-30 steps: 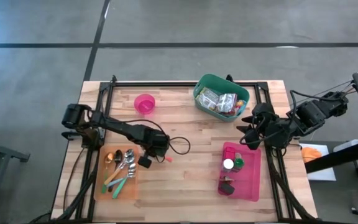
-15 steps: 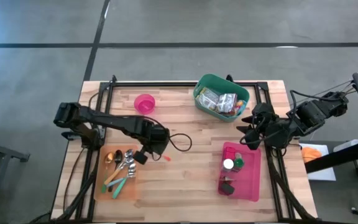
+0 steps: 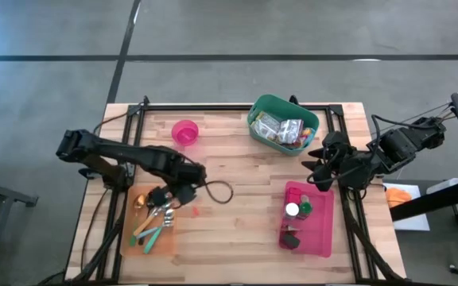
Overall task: Pick & Place Food Item
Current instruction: Put the orange spoon into the orange bin
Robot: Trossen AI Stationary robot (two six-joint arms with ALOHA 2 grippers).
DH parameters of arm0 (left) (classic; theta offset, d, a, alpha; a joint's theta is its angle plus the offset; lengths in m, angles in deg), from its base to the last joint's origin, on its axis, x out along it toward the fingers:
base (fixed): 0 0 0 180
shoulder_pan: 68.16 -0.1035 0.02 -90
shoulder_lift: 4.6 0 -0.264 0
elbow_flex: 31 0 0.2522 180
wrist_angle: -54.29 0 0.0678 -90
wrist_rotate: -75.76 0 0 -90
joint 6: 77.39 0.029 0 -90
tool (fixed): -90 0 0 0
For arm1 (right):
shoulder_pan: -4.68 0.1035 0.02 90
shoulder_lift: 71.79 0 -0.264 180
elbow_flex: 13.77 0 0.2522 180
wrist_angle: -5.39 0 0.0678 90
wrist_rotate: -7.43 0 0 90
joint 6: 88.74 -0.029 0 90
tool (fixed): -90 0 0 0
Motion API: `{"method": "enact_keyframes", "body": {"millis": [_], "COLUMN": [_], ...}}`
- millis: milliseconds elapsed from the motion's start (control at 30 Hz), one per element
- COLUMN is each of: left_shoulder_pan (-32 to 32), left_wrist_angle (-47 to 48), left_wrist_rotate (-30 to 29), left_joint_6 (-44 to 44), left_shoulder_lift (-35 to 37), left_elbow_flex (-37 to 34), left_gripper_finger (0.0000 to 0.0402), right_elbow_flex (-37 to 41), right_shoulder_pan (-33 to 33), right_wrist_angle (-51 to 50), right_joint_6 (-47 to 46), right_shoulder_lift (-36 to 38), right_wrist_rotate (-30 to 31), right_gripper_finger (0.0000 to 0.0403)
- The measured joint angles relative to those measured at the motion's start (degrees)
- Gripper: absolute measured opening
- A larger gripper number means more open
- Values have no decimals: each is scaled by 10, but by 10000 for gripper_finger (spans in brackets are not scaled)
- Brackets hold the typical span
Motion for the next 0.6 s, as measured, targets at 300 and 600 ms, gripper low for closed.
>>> {"method": "enact_keyframes", "body": {"millis": [300, 600], "left_shoulder_pan": [85, 189], "left_wrist_angle": [29, -9], "left_wrist_rotate": [11, 8], "left_joint_6": [166, 218], "left_shoulder_lift": [44, 64], "left_elbow_flex": [-30, -126], "left_gripper_finger": [0, 0], "right_elbow_flex": [0, 0], "right_shoulder_pan": [0, 0], "right_wrist_angle": [2, 8], "right_joint_6": [-25, -41], "right_shoulder_lift": [0, 0], "right_wrist_rotate": [0, -16], "right_gripper_finger": [210, 210]}}
